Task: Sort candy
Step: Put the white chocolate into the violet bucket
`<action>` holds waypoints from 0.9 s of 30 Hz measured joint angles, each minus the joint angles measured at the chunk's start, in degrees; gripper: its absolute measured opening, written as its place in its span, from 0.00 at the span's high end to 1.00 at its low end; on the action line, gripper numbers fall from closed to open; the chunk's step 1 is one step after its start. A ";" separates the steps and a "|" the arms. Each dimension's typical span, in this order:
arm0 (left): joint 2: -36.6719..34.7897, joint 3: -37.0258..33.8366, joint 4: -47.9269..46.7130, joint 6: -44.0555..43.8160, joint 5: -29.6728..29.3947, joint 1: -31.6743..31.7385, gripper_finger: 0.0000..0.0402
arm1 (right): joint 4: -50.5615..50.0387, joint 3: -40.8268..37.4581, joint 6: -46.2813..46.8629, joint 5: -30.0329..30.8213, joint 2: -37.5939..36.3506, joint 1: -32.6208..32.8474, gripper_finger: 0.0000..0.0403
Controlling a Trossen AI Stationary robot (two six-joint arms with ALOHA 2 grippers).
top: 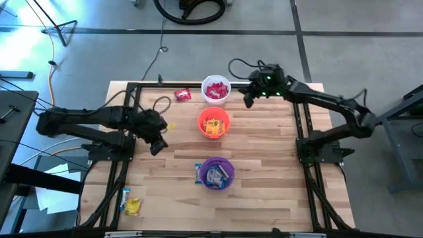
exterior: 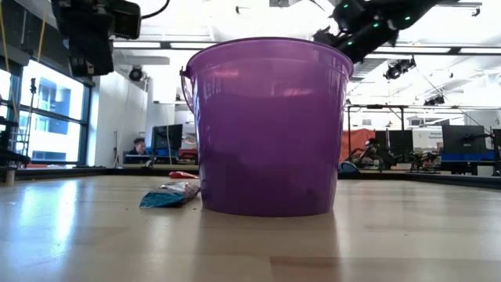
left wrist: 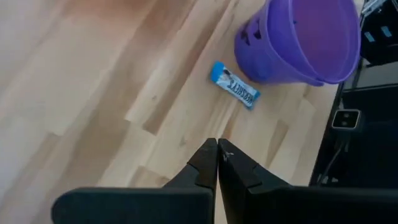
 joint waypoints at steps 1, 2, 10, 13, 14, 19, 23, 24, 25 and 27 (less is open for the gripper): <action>1.03 -0.48 1.83 -1.80 -0.31 -1.13 1.00 | 0.00 -0.91 -0.29 0.00 -1.43 -0.29 1.00; 2.17 -1.50 4.68 -3.56 0.08 -1.97 1.00 | -0.03 -1.62 -0.41 -0.02 -2.66 -0.58 1.00; 12.01 -13.15 36.92 -15.57 6.21 -3.66 1.00 | -0.68 -3.86 -2.02 -1.02 -8.58 -3.35 1.00; 13.16 -13.24 35.43 -16.63 8.22 -6.63 1.00 | -0.87 -3.86 -3.13 -2.28 -9.34 -4.05 1.00; 13.20 -12.78 33.58 -16.77 9.15 -8.26 1.00 | -0.87 -3.86 -3.41 -2.61 -9.49 -4.27 1.00; 13.10 -8.48 17.76 -17.60 13.54 -17.21 1.00 | -1.12 -3.86 -4.63 -3.98 -9.53 -5.30 1.00; 13.10 -7.70 9.30 -28.24 18.10 -23.23 1.00 | -1.67 -3.86 -4.88 -4.00 -9.53 -5.48 1.00; 13.10 -7.70 8.11 -33.79 19.44 -24.45 1.00 | -1.71 -3.86 -4.88 -4.00 -9.53 -5.48 1.00; 13.10 -7.70 7.10 -40.11 20.87 -25.54 1.00 | -1.78 -3.86 -4.89 -4.00 -9.53 -5.48 1.00; 13.12 -7.70 8.19 -50.60 23.69 -27.73 0.98 | -1.96 -3.86 -5.04 -4.02 -9.53 -5.46 1.00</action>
